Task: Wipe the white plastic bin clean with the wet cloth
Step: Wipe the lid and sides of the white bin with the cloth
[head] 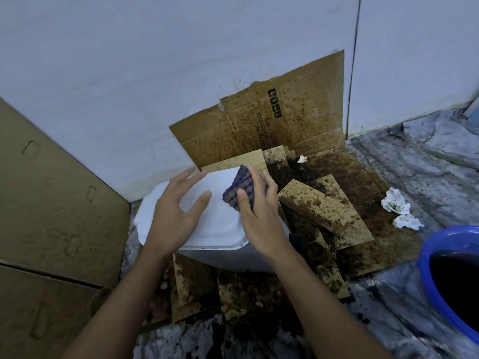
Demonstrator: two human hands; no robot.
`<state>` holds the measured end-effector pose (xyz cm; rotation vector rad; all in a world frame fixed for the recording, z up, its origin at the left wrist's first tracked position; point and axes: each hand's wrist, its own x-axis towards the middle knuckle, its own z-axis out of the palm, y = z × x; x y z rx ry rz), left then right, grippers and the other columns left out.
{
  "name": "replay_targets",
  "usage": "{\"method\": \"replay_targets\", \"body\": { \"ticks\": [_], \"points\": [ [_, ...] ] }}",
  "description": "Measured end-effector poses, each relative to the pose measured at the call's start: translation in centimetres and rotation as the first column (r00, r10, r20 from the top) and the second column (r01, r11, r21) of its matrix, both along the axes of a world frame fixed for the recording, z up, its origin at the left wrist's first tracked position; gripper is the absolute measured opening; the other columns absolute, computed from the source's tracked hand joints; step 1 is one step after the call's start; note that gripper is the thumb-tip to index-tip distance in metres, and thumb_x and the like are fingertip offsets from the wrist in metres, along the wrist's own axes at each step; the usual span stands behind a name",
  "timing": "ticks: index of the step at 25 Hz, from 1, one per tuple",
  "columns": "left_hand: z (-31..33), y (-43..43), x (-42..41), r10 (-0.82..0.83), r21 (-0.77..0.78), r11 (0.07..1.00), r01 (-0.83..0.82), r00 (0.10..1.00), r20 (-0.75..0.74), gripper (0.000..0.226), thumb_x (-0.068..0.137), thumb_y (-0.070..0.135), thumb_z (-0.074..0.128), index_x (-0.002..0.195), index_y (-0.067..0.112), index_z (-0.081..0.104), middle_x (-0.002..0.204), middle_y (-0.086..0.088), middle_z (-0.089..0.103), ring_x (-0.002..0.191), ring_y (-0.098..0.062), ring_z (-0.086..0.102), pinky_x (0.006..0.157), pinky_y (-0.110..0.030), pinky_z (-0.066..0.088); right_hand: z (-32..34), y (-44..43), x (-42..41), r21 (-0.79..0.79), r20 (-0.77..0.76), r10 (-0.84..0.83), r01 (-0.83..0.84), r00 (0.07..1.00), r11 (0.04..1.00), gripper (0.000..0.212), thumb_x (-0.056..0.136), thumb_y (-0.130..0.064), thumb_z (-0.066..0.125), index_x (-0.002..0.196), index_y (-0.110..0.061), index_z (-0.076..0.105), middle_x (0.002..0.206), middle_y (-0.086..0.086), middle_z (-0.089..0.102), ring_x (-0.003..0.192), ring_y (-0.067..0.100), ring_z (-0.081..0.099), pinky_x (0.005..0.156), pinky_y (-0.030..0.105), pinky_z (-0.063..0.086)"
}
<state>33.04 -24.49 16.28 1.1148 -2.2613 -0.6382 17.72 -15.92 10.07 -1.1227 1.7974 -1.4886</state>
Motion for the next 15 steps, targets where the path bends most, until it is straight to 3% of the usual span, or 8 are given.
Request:
{"method": "replay_targets", "body": {
  "ticks": [3, 7, 11, 15],
  "points": [
    [0.0, -3.0, 2.7, 0.078, -0.027, 0.997, -0.077, 0.994, 0.077, 0.044, 0.093, 0.049, 0.062, 0.136, 0.039, 0.060, 0.154, 0.016, 0.042, 0.141, -0.004, 0.036, 0.113, -0.031, 0.028, -0.3, 0.8, -1.1, 0.036, -0.023, -0.023, 0.024, 0.999, 0.999, 0.051, 0.106, -0.044, 0.033, 0.155, -0.042, 0.020, 0.160, -0.012, 0.005, 0.147, 0.012, 0.008, 0.111, 0.030, 0.020],
    [-1.6, -6.1, 5.6, 0.100, 0.062, 0.991, -0.118, 0.963, 0.249, 0.057, 0.088, 0.065, 0.060, 0.142, 0.047, 0.051, 0.161, 0.009, 0.032, 0.148, -0.017, 0.029, 0.120, -0.049, 0.029, -0.5, 1.7, -2.0, 0.074, -0.100, -0.062, 0.069, 0.993, 0.995, 0.051, 0.106, -0.044, 0.033, 0.155, -0.045, 0.020, 0.159, -0.014, 0.010, 0.142, 0.012, 0.013, 0.115, 0.040, 0.022],
    [-3.3, -6.6, 6.6, 0.039, 0.160, 0.983, -0.088, 0.958, 0.286, 0.061, 0.083, 0.075, 0.056, 0.140, 0.056, 0.045, 0.164, 0.005, 0.026, 0.149, -0.021, 0.025, 0.122, -0.047, 0.024, -0.7, 2.5, -2.7, 0.110, -0.146, -0.093, 0.110, 0.985, 0.988, 0.050, 0.106, -0.046, 0.033, 0.154, -0.048, 0.020, 0.156, -0.014, 0.011, 0.141, 0.018, 0.016, 0.116, 0.052, 0.027],
    [-4.6, -6.4, 6.6, 0.032, 0.192, 0.978, -0.085, 0.965, 0.262, 0.081, 0.068, 0.092, 0.046, 0.141, 0.058, 0.043, 0.164, 0.006, 0.021, 0.151, -0.021, 0.020, 0.122, -0.047, 0.021, -1.1, 3.1, -2.9, 0.148, -0.195, -0.112, 0.143, 0.974, 0.979, 0.052, 0.105, -0.049, 0.031, 0.154, -0.046, 0.017, 0.155, -0.013, 0.012, 0.142, 0.024, 0.019, 0.113, 0.056, 0.030]
  ]
}}
